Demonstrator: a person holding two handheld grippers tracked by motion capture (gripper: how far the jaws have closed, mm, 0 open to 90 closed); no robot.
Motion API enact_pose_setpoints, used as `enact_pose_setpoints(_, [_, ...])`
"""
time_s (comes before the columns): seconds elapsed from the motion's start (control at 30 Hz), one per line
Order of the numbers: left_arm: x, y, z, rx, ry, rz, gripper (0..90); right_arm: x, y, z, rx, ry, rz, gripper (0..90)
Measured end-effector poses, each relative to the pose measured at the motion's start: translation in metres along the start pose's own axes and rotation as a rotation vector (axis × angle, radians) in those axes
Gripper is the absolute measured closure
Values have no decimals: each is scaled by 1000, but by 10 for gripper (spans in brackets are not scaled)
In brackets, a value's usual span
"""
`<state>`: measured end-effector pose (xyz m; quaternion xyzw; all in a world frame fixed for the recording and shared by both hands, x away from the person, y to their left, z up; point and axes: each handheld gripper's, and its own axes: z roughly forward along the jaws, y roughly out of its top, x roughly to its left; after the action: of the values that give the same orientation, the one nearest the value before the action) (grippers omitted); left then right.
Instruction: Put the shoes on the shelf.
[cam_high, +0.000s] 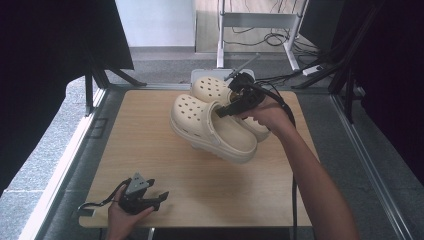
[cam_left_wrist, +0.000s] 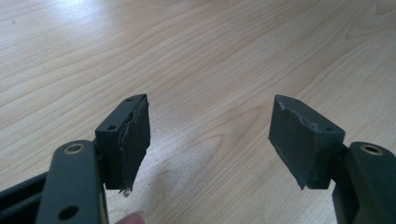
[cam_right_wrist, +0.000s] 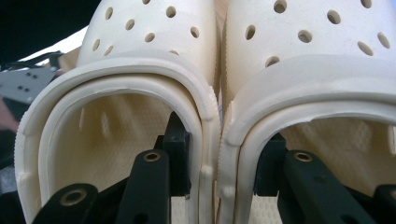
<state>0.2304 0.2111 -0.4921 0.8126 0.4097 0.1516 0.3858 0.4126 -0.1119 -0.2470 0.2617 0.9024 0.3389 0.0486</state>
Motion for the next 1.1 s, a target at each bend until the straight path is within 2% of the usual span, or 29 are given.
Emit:
enact_pose_setpoints(0.23, [0,0,0,0,-2,-3,297,-11,6,4,0,-16,15,661])
enact_pose_setpoints(0.67, [0,0,0,-3,-8,-4,297,-38,18,9,-10,-45,85,662])
enact_pose_setpoints(1.1, [0,0,0,-6,-4,-3,297,-64,37,28,-3,-115,156,663])
